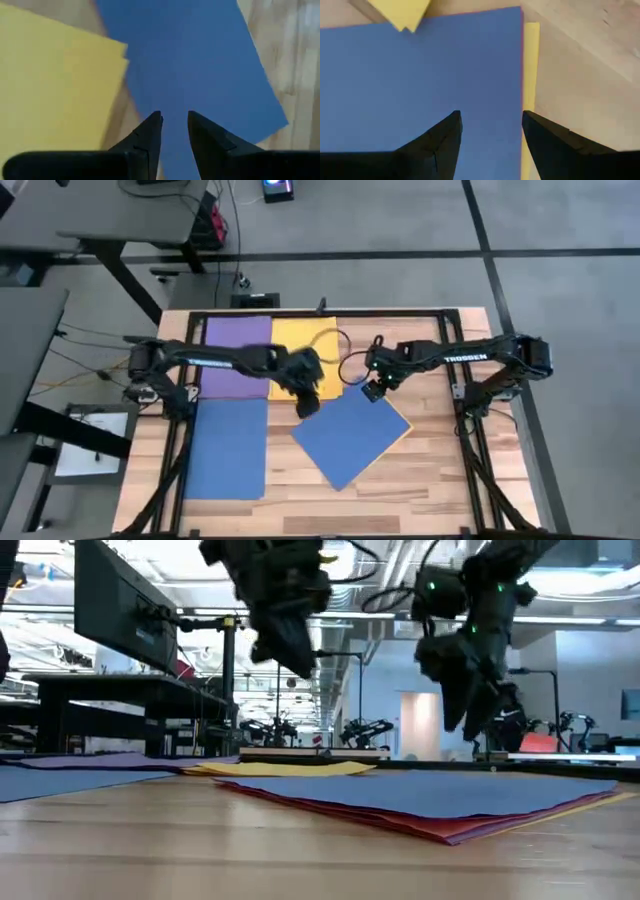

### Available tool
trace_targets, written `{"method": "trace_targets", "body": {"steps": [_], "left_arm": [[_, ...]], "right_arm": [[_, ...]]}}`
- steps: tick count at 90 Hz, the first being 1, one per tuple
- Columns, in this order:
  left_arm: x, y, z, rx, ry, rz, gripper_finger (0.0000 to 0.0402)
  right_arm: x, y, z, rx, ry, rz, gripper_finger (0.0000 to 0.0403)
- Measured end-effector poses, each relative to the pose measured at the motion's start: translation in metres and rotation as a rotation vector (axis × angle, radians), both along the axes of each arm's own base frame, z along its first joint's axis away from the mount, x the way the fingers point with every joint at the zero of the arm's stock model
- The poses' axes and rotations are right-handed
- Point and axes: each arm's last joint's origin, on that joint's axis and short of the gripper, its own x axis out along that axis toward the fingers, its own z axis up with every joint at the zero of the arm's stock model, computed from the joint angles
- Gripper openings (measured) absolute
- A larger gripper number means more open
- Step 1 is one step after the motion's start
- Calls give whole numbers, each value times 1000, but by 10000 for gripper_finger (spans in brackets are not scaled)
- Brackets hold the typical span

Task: Organize paper
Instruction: Stack the blue paper on top of the blue paper

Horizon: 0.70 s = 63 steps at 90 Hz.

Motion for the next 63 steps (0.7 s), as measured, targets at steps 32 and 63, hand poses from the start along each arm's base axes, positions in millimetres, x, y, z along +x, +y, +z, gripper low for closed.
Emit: {"method": "trace_targets", "body": {"steps": [32,63], "left_arm": [[36,-49,-53,-25,-47,49,79],[49,-62,-99,37,-10,162,79]], "right_arm": [[-12,-1,-33,-18,-24,83,198],[-16,0,-40,-29,-37,110,198]]}}
